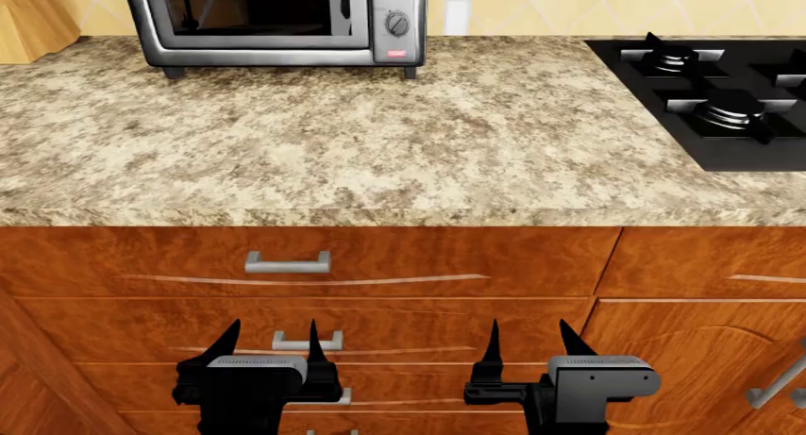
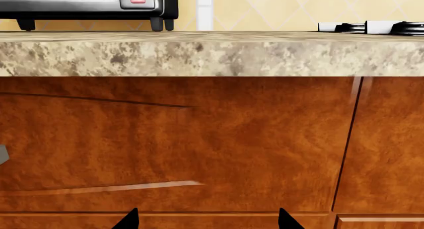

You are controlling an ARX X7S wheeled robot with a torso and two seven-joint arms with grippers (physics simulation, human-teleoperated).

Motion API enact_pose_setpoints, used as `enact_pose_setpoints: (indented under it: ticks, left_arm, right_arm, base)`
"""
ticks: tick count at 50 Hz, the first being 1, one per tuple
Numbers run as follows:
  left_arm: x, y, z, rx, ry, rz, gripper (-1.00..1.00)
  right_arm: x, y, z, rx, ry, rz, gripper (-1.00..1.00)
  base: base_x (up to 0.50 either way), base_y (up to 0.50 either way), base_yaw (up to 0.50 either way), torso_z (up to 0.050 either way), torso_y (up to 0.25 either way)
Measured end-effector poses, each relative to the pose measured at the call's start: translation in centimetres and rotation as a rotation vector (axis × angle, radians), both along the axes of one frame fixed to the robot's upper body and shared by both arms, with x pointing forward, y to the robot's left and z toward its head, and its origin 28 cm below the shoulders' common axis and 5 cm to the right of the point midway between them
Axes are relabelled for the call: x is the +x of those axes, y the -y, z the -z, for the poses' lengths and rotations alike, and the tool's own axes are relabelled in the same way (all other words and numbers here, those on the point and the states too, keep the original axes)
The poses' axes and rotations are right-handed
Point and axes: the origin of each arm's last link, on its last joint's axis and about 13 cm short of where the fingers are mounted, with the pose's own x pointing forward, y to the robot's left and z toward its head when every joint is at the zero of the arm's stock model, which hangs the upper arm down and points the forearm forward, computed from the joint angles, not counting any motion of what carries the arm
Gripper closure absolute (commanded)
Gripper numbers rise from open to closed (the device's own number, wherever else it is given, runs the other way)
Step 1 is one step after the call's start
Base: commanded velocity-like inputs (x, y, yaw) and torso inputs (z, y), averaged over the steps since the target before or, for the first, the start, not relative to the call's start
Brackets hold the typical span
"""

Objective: Open the toaster oven door.

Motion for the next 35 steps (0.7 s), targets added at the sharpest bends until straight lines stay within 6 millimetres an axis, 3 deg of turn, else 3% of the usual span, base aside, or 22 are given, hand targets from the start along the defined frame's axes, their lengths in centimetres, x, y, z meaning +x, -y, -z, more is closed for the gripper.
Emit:
enact_pose_setpoints:
  ticks: [10,27,35]
  left_arm:
    - [-0.2,0.0,0.0,0.003,-0.002,0.002,-1.0]
    - [-0.3,0.0,-0.4,-0.016,0.005,0.013,-1.0]
    - [-0.1,-0.1,-1.5,-0.015,0.018,0.026,-1.0]
  right_arm:
    - [-0.1,0.0,0.1,0.006,-0.002,0.004,-1.0]
    - [-0.1,-0.1,0.3,0.015,-0.009,0.001,-1.0]
    - [0.3,-0.1,-0.5,0.01,0.005,-0.006,-1.0]
  base:
    - [0.0,0.0,0.0,0.0,0.0]
    - [0.0,0.0,0.0,0.05,0.0]
    - [0.0,0.0,0.0,0.05,0.0]
